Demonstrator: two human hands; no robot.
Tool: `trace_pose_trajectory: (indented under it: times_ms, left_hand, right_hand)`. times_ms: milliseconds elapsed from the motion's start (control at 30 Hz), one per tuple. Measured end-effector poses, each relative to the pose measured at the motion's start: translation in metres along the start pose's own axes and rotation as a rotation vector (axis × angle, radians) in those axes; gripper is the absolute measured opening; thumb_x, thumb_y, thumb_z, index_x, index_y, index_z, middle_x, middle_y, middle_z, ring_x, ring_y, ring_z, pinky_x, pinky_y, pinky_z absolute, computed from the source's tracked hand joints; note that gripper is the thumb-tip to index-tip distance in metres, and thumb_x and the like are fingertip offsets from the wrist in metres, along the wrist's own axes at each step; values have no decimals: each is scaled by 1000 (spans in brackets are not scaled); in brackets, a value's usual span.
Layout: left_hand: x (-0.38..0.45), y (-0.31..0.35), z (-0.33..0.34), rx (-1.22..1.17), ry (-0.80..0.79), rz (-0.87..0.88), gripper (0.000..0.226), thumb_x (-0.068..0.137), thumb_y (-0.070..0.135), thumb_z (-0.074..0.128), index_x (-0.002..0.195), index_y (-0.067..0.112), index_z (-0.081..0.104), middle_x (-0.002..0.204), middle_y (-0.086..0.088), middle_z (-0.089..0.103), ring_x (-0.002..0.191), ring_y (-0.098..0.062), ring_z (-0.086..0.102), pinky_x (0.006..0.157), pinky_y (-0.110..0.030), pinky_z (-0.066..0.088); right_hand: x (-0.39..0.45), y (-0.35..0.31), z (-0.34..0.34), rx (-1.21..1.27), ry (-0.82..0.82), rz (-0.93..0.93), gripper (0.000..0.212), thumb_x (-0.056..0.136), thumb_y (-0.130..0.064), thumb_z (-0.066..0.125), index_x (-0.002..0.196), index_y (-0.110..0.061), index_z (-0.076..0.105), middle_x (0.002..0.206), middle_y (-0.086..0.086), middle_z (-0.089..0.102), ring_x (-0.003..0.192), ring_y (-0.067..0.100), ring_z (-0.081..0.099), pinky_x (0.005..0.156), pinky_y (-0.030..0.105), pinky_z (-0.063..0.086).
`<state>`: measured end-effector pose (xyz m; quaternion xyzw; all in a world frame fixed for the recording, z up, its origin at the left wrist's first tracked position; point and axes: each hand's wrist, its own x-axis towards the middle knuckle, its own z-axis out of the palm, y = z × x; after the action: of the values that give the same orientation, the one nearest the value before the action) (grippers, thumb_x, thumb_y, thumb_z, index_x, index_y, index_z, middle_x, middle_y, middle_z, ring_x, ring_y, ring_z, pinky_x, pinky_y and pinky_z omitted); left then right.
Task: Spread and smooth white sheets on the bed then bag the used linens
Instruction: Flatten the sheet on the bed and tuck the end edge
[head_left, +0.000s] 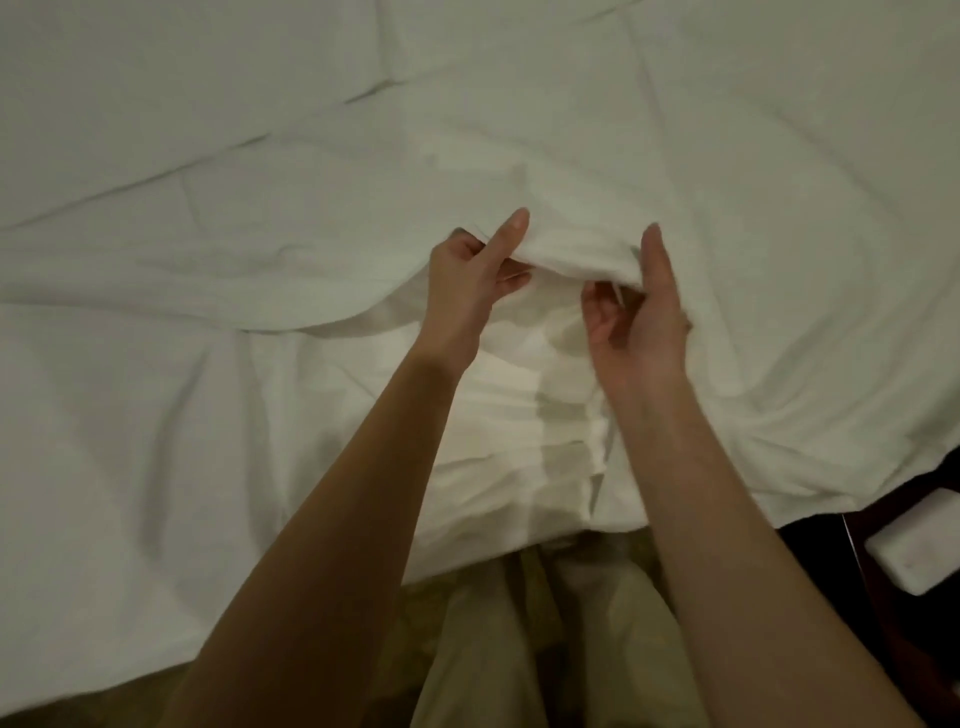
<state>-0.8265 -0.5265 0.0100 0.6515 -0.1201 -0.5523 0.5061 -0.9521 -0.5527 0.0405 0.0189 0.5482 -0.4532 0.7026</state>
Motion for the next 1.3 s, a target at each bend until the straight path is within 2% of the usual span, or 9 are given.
trace_pose_trajectory:
  times_ms: [100,267,433,633,767,833,933,1100,1300]
  left_hand:
    - [22,13,5,10,44,83,48,86,37,69,80,-10,60,87,-25,62,84,-17,73,83,-31,57]
    - [58,26,14,111,53,155,54,91,35,65,67,-12,58,80,-17,53,78,-5,72,78,-28,46]
    - [109,55,28,64,107,222,48,93,28,64,65,-10,56,79,-41,62,73,-10,73,80,-37,54]
    - [204,96,39,66,228,247,50,92,29,65,49,12,48,42,5,58,77,-31,72,63,-26,44]
    - [260,80,42,122,253,138,44,91,31,66,50,19,53,62,-7,71,77,-31,72,68,-33,47]
    - [280,58,37,194,218,80,41,89,37,66,52,20,58,67,-5,73,79,-29,72,78,-44,53]
    - [287,45,31,198,131,52,27,91,37,61,73,18,65,76,0,75,81,-24,73,79,-42,55]
    - [267,61,30,14,13,-5,20,98,29,55,108,14,63,105,-2,72,90,-16,71,77,-24,52]
    - [208,32,38,-138,-51,-229,23,101,30,46,119,20,58,114,2,67,97,-15,68,79,-26,52]
  right_hand:
    - [19,-26,23,-199,-28,-108,8,85,-17,71,88,-14,64,85,1,67,75,13,68,65,23,53]
    - [48,-51,47,-359,-9,-206,12,83,-15,73,85,-12,62,84,3,66,75,16,69,67,25,55]
    - [95,-67,102,-388,-25,-281,18,81,-14,76,93,-8,63,88,4,68,75,14,69,67,28,57]
    - [178,-98,187,-650,-129,-344,19,82,-18,76,83,-9,59,83,6,65,62,11,67,60,26,57]
    - [246,-92,195,-700,-41,-269,57,75,-16,81,122,0,53,106,17,67,69,21,70,48,27,53]
    - [273,-84,184,-757,27,-233,62,75,-18,82,125,-2,50,104,16,68,64,19,70,45,28,52]
    - [289,-75,174,-790,90,-178,40,80,-19,76,114,-5,59,83,8,69,48,11,65,42,26,52]
    - [284,-76,171,-758,28,-164,19,86,-29,65,90,-10,62,81,5,72,61,14,70,54,24,53]
    - [255,-69,143,-1026,-126,112,33,96,-41,45,85,-13,59,74,4,71,62,15,70,59,22,48]
